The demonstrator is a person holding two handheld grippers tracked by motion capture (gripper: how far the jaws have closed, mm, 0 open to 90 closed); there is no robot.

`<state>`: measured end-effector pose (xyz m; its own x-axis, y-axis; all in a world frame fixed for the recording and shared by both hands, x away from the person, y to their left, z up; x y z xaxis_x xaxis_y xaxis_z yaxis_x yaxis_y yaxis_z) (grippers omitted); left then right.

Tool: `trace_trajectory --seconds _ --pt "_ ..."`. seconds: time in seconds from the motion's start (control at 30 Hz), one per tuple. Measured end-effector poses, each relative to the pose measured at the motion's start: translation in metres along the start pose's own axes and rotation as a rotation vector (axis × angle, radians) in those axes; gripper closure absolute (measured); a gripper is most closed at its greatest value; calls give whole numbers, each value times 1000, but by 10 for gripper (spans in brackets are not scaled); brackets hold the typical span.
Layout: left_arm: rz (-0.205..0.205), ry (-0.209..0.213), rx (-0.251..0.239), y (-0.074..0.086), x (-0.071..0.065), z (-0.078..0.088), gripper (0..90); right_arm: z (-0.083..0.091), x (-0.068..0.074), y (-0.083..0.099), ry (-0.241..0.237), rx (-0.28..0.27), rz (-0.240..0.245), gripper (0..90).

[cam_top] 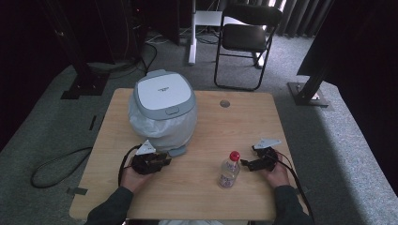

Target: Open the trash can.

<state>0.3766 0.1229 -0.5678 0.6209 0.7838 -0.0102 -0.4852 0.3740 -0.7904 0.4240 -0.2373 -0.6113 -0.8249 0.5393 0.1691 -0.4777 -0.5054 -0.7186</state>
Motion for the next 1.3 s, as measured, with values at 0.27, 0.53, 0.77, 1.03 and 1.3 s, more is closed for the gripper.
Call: trace_trajectory --seconds 0.27,0.53,0.77,1.03,1.3 --pt "-40 -35 -13 -5 -1 -1 822 0 0 0 0 0 0 107" --pt "-64 -64 -15 -11 -6 -5 900 0 0 0 0 0 0 107" --pt "-93 -76 -21 -18 -13 -15 900 0 0 0 0 0 0 107" --pt "-100 -82 -25 -22 -16 -23 900 0 0 0 0 0 0 107" --pt "-103 -94 -23 -25 -15 -30 900 0 0 0 0 0 0 107"
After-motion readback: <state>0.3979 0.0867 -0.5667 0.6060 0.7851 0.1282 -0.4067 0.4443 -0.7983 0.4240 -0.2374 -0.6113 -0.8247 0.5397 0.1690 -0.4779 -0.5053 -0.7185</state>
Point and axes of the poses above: each handheld gripper's, and its own axes: z roughly backward along the jaws, y roughly out of its underside, x roughly to its left, the point moved 9 cm from there along -z, roughly forward along the jaws, and after that the axes turned 14 degrees about -y, right-handed, at the moved point
